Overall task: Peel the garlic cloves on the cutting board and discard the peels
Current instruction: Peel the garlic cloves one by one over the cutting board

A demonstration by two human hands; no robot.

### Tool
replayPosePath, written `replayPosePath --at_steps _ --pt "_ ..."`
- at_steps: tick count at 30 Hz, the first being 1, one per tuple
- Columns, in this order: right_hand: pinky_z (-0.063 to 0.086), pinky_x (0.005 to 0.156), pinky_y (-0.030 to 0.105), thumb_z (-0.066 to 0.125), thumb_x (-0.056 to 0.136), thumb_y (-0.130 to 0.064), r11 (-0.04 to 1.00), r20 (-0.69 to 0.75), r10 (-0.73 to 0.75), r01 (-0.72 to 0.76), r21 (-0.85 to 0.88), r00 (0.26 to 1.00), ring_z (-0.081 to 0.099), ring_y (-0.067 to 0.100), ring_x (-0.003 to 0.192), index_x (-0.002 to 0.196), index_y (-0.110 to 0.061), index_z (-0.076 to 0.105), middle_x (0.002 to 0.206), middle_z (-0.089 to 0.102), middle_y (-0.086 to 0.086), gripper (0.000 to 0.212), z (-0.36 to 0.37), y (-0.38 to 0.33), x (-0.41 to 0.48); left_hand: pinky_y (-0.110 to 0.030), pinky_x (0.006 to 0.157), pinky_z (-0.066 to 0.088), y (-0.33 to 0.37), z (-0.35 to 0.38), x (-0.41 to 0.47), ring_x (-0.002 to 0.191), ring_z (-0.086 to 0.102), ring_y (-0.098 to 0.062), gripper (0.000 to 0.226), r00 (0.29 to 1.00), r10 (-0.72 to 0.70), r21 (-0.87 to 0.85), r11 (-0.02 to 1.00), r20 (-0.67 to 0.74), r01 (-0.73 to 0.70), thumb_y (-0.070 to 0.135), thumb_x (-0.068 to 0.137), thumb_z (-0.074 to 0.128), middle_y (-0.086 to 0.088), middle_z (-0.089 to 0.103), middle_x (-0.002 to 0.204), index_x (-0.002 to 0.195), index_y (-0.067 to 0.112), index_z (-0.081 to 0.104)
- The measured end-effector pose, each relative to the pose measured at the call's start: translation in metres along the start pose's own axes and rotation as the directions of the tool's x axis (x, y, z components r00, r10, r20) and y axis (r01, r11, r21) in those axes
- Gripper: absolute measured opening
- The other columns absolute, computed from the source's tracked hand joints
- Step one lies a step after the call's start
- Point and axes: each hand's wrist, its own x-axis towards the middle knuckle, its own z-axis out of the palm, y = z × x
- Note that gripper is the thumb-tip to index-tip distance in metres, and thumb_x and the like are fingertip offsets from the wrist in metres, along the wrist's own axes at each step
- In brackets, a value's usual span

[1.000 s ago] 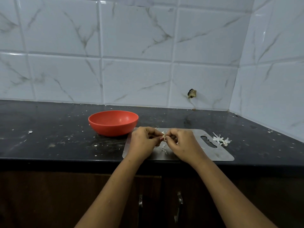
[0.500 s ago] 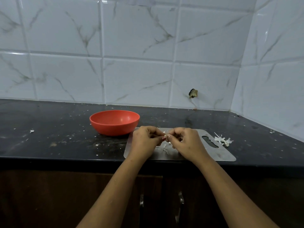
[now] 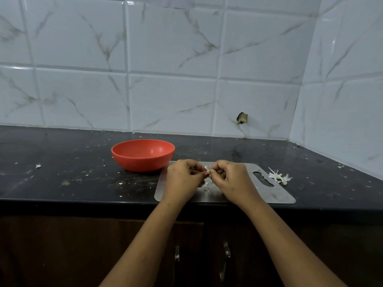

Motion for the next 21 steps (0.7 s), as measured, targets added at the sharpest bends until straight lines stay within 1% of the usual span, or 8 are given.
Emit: replayPosePath --at_steps 2,4,6,9,14,17,21 --pt "0.050 0.058 0.026 0.061 0.091 -0.017 1.000 -0.006 0.002 -0.001 0.009 1.000 0.060 0.010 0.061 0.083 -0.016 0.068 0.069 0.065 -0.004 0.011 0.0002 -0.0005 0.0001 -0.028 0.069 0.060 -0.0002 0.0011 0.0000 0.061 0.070 -0.014 0.006 1.000 -0.008 -0.014 1.000 -0.011 0.008 0.008 0.080 0.075 -0.003 0.071 0.068 0.078 0.013 0.072" --pt "0.053 0.058 0.027 0.062 0.091 -0.017 1.000 -0.010 -0.002 0.002 0.023 1.000 0.061 0.010 0.061 0.083 -0.018 0.067 0.069 0.065 -0.005 0.010 0.0001 -0.0021 -0.0005 -0.031 0.072 0.060 -0.0005 0.0015 0.0011 0.065 0.071 -0.018 0.005 1.000 -0.026 -0.044 0.999 -0.017 0.025 0.007 0.080 0.074 -0.006 0.072 0.069 0.079 0.011 0.072" --pt "0.056 0.060 0.029 0.062 0.092 -0.017 0.999 -0.003 -0.014 0.014 0.035 1.000 0.063 0.009 0.062 0.086 -0.017 0.068 0.070 0.065 -0.005 0.009 -0.0002 -0.0031 -0.0015 -0.029 0.073 0.060 -0.0013 0.0011 0.0025 0.066 0.071 -0.016 0.005 0.999 -0.031 -0.066 0.997 -0.016 0.030 0.006 0.079 0.074 -0.008 0.073 0.071 0.082 0.009 0.073" --pt "0.057 0.061 0.029 0.061 0.093 -0.016 0.999 0.003 -0.036 0.035 0.037 0.999 0.063 0.007 0.064 0.088 -0.015 0.068 0.072 0.065 -0.005 0.009 -0.0005 -0.0037 -0.0023 -0.023 0.072 0.058 -0.0014 -0.0005 0.0030 0.071 0.072 -0.015 0.012 0.999 -0.039 -0.108 0.993 0.016 0.040 0.006 0.077 0.077 -0.009 0.074 0.077 0.089 0.006 0.074" --pt "0.057 0.059 0.030 0.059 0.093 -0.015 0.997 0.017 -0.022 0.021 0.079 1.000 0.063 0.008 0.064 0.086 -0.017 0.067 0.070 0.064 -0.007 0.010 -0.0018 -0.0051 -0.0018 -0.023 0.072 0.058 -0.0015 -0.0018 0.0030 0.074 0.072 -0.017 0.012 0.999 -0.042 -0.148 0.988 0.035 0.047 0.004 0.079 0.075 -0.011 0.073 0.079 0.091 0.005 0.073" --pt "0.057 0.056 0.029 0.057 0.094 -0.013 0.992 0.006 0.039 -0.039 0.118 0.999 0.063 0.011 0.060 0.084 -0.015 0.065 0.069 0.065 -0.001 0.012 -0.0011 -0.0042 0.0003 -0.023 0.073 0.058 -0.0027 -0.0016 0.0040 0.075 0.070 -0.019 0.013 0.998 -0.054 -0.182 0.981 0.039 0.060 -0.002 0.081 0.071 -0.015 0.073 0.081 0.093 0.002 0.072" --pt "0.052 0.051 0.019 0.056 0.094 -0.010 0.969 -0.082 0.146 -0.126 0.211 0.986 0.060 0.005 0.055 0.082 -0.012 0.065 0.070 0.066 0.004 0.015 -0.0023 -0.0003 0.0022 -0.023 0.073 0.058 -0.0040 -0.0017 0.0044 0.077 0.069 -0.020 0.019 0.995 -0.069 -0.214 0.973 0.074 0.083 -0.007 0.083 0.066 -0.017 0.073 0.084 0.099 0.003 0.070"
